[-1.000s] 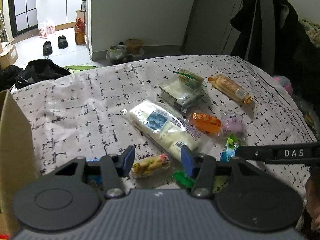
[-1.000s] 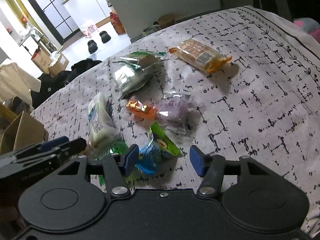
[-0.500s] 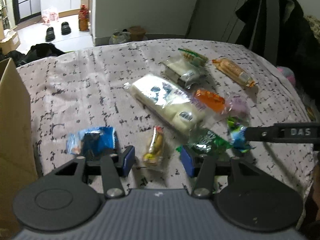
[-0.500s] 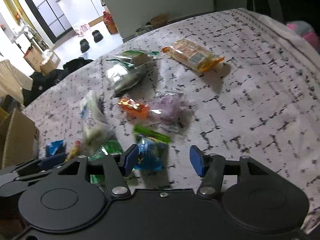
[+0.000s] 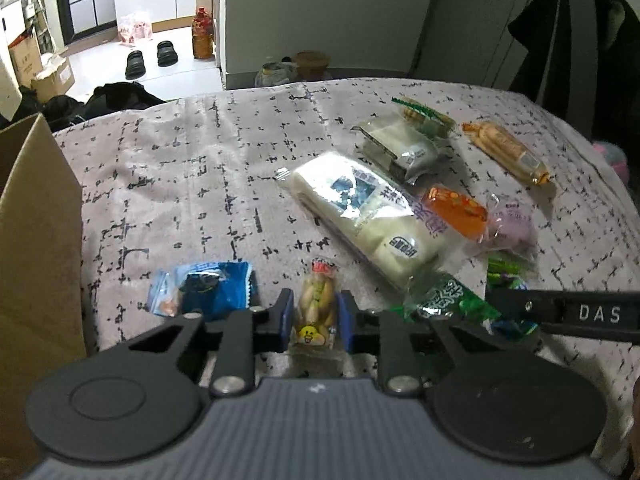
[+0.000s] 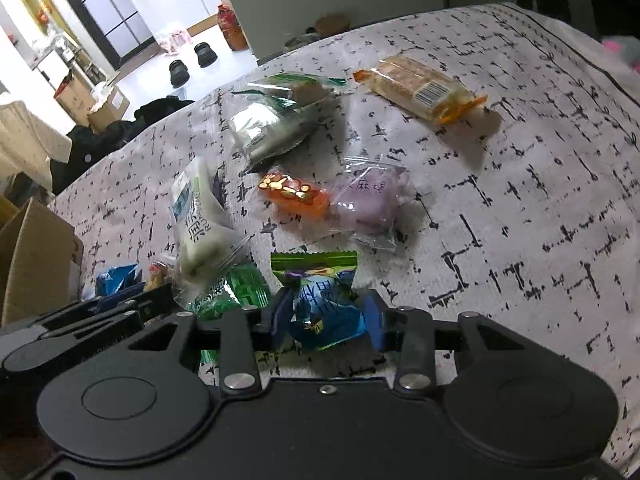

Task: Organize snacks
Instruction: 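Grasp the yellow-wrapped bread with the left gripper while the right gripper grasps the blue-green packet, then carry both snacks over the cardboard box and release them inside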

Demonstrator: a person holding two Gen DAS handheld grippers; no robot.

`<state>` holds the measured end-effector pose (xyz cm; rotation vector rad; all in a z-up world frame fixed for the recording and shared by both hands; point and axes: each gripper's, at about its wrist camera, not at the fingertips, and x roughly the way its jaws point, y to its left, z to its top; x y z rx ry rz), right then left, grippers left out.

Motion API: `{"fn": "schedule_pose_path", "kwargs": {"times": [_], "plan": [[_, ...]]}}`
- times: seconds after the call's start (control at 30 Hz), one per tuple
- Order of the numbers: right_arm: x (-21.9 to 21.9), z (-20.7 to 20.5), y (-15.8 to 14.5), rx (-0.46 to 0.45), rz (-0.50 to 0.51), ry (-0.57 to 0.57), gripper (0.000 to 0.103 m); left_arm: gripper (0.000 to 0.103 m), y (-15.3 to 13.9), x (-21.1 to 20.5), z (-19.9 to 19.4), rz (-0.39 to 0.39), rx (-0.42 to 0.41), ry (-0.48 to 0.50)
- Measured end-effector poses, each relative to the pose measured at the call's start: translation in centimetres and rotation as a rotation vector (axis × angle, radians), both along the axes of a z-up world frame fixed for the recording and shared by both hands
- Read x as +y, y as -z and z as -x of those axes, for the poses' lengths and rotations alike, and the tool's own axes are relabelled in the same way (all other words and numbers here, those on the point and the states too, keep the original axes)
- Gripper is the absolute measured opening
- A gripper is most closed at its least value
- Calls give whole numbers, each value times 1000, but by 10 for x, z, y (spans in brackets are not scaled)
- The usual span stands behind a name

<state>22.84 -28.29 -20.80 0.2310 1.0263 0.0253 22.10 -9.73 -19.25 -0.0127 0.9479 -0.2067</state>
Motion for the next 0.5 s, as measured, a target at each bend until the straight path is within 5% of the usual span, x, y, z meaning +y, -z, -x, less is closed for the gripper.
{"fn": "schedule_pose_path", "kwargs": {"times": [0.17,0.5], "plan": [[-1,-1,-3,-3,-15,-5,27,17,-1,1,0,-3,-2,-16],[-3,14,-26,-69,-58,-22,25,17,-27,14,17,38,-36,-60]]}}
